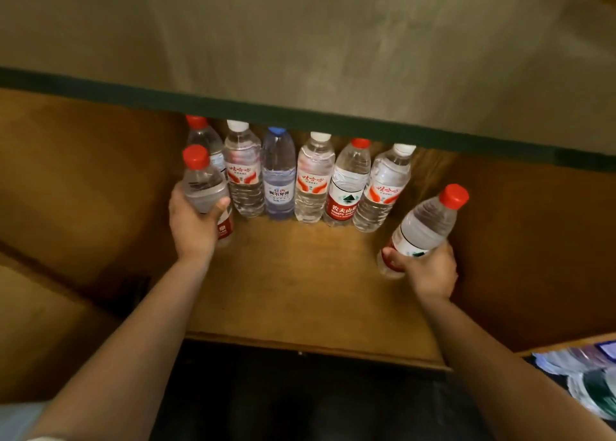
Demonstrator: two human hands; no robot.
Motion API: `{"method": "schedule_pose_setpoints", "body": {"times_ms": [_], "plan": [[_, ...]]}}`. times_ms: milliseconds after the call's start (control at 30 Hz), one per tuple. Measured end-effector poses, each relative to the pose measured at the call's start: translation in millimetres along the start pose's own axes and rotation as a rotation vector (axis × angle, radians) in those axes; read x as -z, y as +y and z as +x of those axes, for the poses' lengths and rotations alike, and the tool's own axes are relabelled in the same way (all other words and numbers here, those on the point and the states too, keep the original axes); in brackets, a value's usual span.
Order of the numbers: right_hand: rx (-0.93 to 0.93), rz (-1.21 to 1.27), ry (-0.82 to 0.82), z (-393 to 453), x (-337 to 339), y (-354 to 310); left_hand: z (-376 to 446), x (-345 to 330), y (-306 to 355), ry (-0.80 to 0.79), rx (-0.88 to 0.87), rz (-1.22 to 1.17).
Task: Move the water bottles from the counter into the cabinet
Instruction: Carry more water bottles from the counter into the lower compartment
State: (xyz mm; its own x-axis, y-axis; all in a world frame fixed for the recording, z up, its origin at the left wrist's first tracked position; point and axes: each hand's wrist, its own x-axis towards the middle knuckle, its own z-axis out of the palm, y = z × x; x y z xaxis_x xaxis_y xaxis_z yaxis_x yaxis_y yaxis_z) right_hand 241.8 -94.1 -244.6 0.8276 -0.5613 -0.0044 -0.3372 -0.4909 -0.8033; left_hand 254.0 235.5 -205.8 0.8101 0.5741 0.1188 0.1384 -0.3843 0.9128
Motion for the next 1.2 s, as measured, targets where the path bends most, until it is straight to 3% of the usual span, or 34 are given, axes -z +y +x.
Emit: {"method": "schedule_pose_setpoints", "body": {"times_ms": [233, 500, 700, 833, 967, 1133, 1200], "plan": [[-0.066, 0.018, 0.047, 36, -19, -22, 9, -2, -4, 0.003, 0.036, 0.007], [-0.074, 0.007, -0.022, 69, -29, -29, 0, -10, -15, 0.002, 0.073, -0.077], [-0.104, 0.196, -0.234, 69, -22, -30, -12, -16, -33, -0.054, 0.192, -0.093], [-0.239, 0.381, -0.265, 40, -13, -23, -39, -23, -35, -0.068, 0.486, -0.342], [-0.276, 0.717, -0.361, 21, -8, -23, -42, -24, -20, -0.058, 0.777, -0.823], [-0.280, 0.844, -0.397, 21, -12, -33, -23, -13, -20, -0.026, 0.877, -1.291], [-0.276, 0.846, -0.392, 21, -14, -34, -13, -11, -21, -0.003, 0.896, -1.371]]}}
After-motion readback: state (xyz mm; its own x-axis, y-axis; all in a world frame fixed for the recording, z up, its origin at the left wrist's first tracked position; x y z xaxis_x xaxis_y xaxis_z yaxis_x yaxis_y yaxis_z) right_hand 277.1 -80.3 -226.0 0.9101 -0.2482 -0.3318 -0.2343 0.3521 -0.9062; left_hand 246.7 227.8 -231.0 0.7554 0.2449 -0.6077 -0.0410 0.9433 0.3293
